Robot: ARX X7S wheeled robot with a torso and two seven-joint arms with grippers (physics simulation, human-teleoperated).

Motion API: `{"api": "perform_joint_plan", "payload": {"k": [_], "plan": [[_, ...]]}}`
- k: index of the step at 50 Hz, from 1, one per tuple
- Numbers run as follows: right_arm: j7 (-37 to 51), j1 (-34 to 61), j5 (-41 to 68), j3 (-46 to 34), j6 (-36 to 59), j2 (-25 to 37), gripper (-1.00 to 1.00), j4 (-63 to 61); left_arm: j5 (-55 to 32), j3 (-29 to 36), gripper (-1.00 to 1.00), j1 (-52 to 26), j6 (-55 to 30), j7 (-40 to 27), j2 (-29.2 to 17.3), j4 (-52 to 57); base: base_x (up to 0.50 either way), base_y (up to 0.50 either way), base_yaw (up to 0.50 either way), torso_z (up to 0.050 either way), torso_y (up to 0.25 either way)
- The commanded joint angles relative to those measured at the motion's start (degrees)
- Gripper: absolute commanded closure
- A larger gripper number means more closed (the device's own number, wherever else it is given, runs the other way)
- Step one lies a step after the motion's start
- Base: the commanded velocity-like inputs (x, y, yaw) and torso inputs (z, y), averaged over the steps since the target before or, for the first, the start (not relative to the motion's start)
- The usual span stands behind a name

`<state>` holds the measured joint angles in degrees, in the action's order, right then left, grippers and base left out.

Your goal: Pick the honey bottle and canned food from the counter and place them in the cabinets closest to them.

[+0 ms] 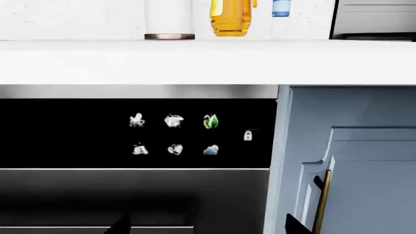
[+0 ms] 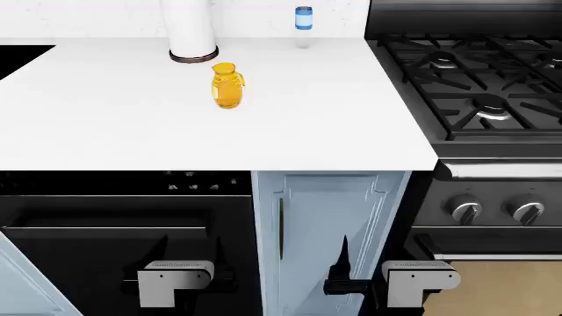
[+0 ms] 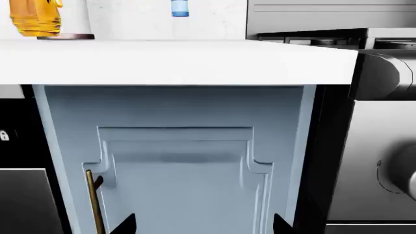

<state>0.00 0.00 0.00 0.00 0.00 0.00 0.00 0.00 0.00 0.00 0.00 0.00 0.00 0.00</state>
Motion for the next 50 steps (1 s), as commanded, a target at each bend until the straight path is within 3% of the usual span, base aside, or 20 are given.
{"api": "perform_joint_plan", "payload": {"k": [1, 7, 10, 16, 24, 30, 33, 40, 50], "plan": [[0.58, 0.04, 1.71, -1.07, 0.43, 0.86, -1.0, -0.35, -0.89, 0.92, -1.0, 0.01, 1.25, -1.1, -0.93, -0.56, 0.0, 0.0, 0.0, 0.0, 0.0], [1.27, 0.49, 4.28, -2.63, 2.8, 1.83, -1.0, -1.99, -1.75, 2.51, -1.0, 1.07, 3.86, -1.36, -2.63, -0.41, 0.0, 0.0, 0.0, 0.017, 0.0], [1.92, -0.71, 5.92, -2.8, 7.14, 2.41, -1.0, -9.53, -3.13, 2.94, -1.0, 2.38, 0.4, -0.42, -3.81, 6.62, 0.0, 0.0, 0.0, 0.05, 0.0], [4.85, 1.78, 8.23, -2.49, 23.33, 4.4, -1.0, -31.64, -5.84, 2.18, -1.0, 0.17, -10.02, -0.41, -5.95, 22.71, 0.0, 0.0, 0.0, 0.05, 0.0], [8.19, 16.54, 13.32, -1.85, 46.55, 4.91, -1.0, -50.47, -9.53, -0.38, -1.0, -9.99, -24.45, -2.74, -7.67, 37.75, 0.0, 0.0, 0.0, 0.05, 0.0], [8.4, 16.85, 14.33, -1.33, 45.09, 4.98, -1.0, -49.99, -8.58, -0.74, -1.0, -11.41, -26.48, -4.15, -8.88, 41.03, 0.0, 0.0, 0.0, 0.05, 0.0], [8.84, 16.06, 13.3, -2.6, 44.19, 5.84, -1.0, -50.11, -10.3, -1.11, -1.0, -13.2, -33.01, -4.54, -9.4, 44.06, 0.0, 0.12, 0.0, 0.0, 0.0], [9.5, 15.65, 13.95, -3.16, 44.79, 6.42, -1.0, -52.12, -4.24, 1.11, -1.0, -13.03, -29.64, -8.61, -9.81, 45.89, 0.11, 0.5, 0.0, 0.0, 0.0], [10.46, 15.7, 13.26, -5.94, 44.65, 7.45, -1.0, -52.83, -9.12, -2.11, -1.0, -15.6, -33.52, -8.14, -9.43, 47.67, 0.18, 0.5, 0.0, 0.0, 0.0]]}}
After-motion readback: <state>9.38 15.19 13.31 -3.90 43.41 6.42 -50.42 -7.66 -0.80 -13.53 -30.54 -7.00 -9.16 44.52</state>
